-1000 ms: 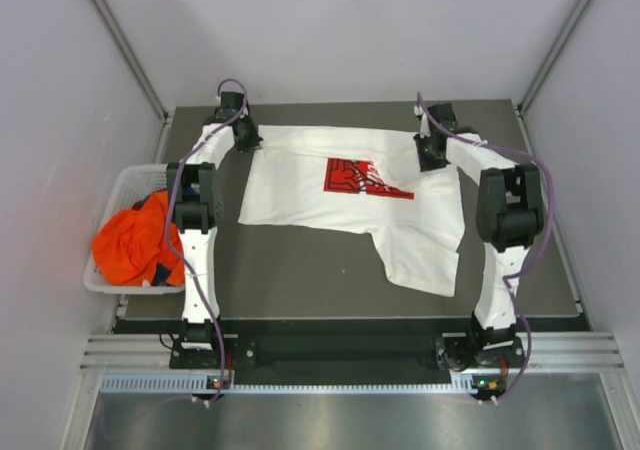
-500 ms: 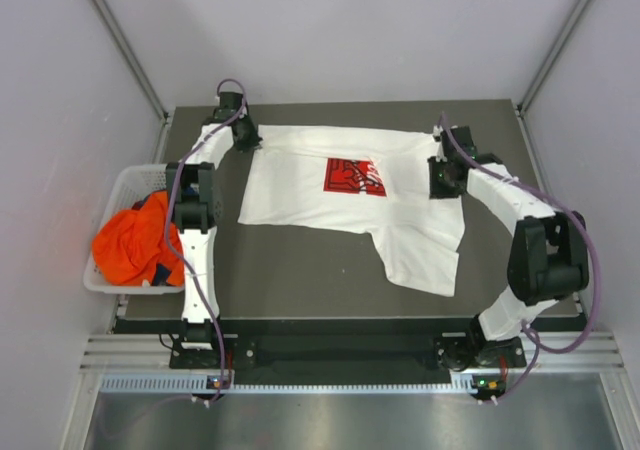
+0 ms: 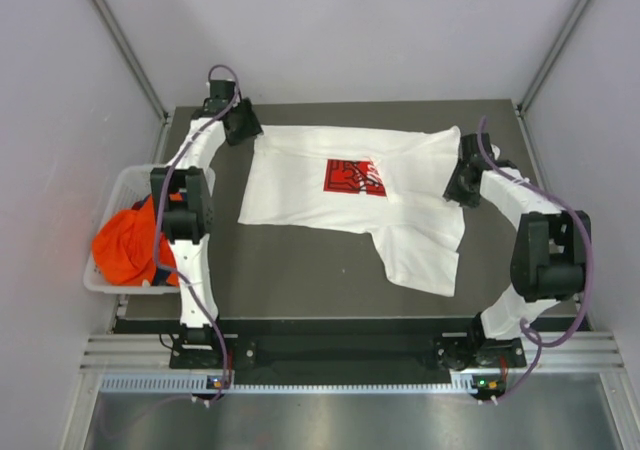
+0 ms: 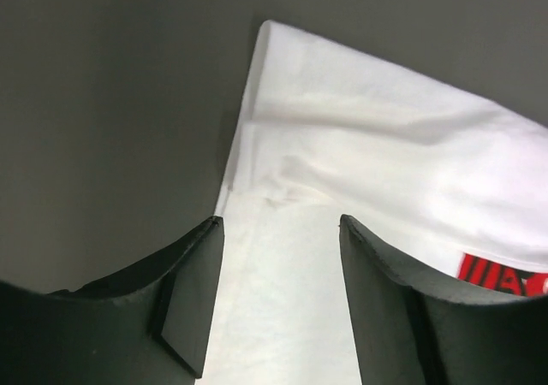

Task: Fold and stack the t-shirts
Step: Fold the tshirt

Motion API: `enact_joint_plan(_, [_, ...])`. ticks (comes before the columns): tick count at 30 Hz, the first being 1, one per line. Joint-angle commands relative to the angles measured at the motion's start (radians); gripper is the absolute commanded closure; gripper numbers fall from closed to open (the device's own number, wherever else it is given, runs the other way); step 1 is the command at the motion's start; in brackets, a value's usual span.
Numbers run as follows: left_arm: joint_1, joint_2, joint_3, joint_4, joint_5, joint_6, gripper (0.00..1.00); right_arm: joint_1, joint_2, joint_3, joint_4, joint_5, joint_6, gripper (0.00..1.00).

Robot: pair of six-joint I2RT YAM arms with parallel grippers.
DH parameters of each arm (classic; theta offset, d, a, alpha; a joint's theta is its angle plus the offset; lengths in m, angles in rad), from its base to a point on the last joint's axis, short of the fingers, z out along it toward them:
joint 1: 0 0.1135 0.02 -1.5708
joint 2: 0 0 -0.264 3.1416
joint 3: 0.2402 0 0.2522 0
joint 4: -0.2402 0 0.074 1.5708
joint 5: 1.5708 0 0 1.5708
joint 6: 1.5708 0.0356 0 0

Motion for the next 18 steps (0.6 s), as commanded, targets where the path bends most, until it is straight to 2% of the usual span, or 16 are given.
enact_joint_plan(1, [-0.054, -0.164, -0.072, 0.019, -0.004, -0.008, 0.39, -0.025, 0.028, -0.011, 0.072, -0.007, 0.058, 0.62])
enact_joint_plan(7, [-0.267, -0.285, -0.332, 0.238, 0.112, -0.135, 0.45, -0.061, 0.049, -0.044, 0.138, -0.056, 0.102, 0.6])
enact_joint_plan(9, [-0.353, -0.288, -0.366, 0.331, 0.138, -0.198, 0.45, -0.059, 0.049, -0.067, 0.164, -0.064, 0.116, 0.6])
enact_joint_plan(10, [-0.379, -0.279, -0.39, 0.361, 0.146, -0.218, 0.45, -0.097, 0.051, -0.077, 0.207, -0.084, 0.125, 0.6])
enact_joint_plan(15, [-0.496, -0.199, -0.403, 0.482, 0.16, -0.345, 0.45, -0.104, 0.075, -0.097, 0.25, -0.124, 0.139, 0.62])
enact_joint_plan(18, [-0.534, -0.139, -0.396, 0.516, 0.178, -0.399, 0.45, -0.111, 0.073, -0.118, 0.273, -0.148, 0.147, 0.69])
